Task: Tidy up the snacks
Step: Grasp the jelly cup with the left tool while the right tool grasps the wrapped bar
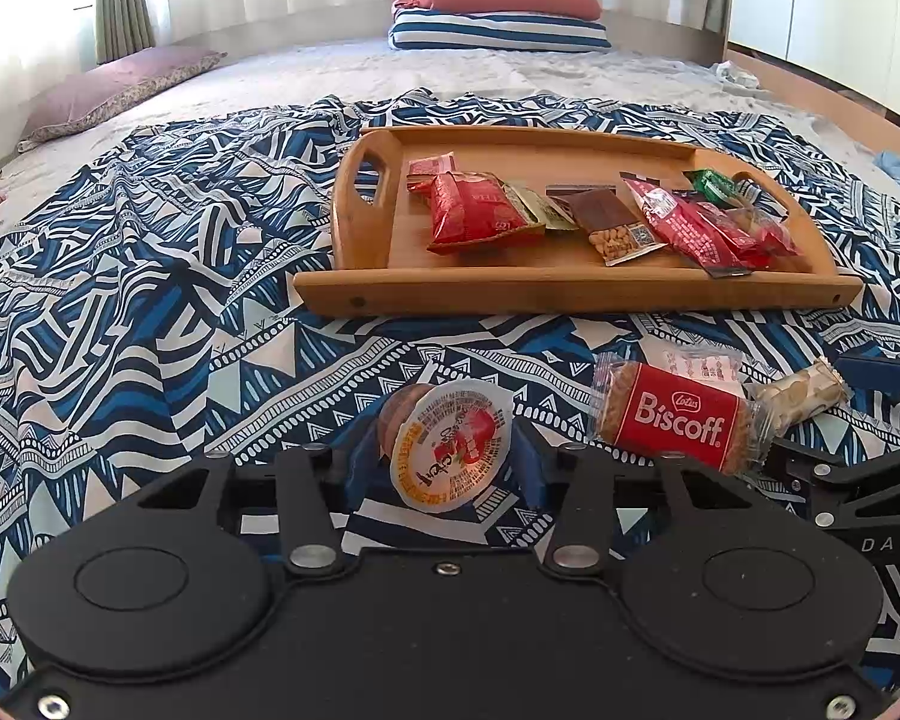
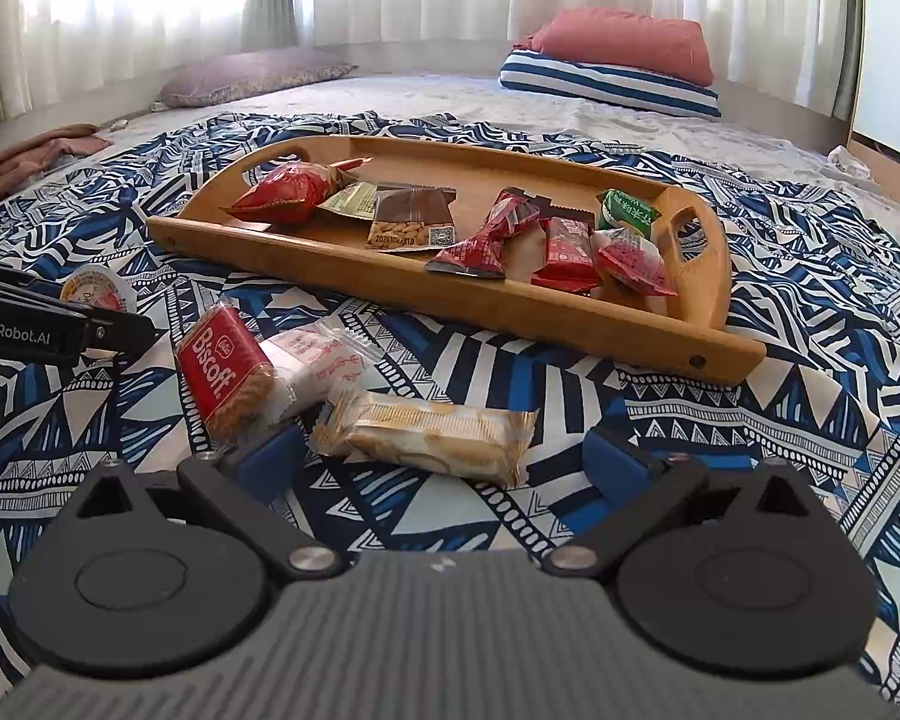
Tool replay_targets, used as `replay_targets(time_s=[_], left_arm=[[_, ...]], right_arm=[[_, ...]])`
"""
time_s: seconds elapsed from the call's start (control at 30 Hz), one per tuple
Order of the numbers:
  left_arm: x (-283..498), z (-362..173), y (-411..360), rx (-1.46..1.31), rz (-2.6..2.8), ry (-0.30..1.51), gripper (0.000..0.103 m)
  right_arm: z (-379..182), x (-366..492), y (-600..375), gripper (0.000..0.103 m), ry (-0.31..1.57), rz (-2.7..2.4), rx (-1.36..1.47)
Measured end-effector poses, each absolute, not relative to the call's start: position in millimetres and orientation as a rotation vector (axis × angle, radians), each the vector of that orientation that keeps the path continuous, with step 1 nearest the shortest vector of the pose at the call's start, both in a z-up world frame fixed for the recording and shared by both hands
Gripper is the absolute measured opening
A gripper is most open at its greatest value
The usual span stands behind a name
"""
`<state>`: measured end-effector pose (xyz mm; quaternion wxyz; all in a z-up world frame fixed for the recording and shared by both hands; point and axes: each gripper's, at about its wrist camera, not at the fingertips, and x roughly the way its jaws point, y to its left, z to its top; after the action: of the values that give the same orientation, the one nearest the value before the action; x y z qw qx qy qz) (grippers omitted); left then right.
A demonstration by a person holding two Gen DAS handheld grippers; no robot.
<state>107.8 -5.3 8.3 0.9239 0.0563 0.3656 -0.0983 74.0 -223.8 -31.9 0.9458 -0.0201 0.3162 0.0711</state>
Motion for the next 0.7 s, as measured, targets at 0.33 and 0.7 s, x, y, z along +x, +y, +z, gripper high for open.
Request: replay_targets(time_s=[0.33,0.7], left_arm=[[106,9,-6,0.113,-0.201,0.75,0.044],[104,10,-5,0.114,-0.205,0.747,0.044]], right_arm=[[-30,71,-225,0.098,0.628,0.137,-0.03],[-22,62,-229,0.063,0.574,0.118,-0.013]])
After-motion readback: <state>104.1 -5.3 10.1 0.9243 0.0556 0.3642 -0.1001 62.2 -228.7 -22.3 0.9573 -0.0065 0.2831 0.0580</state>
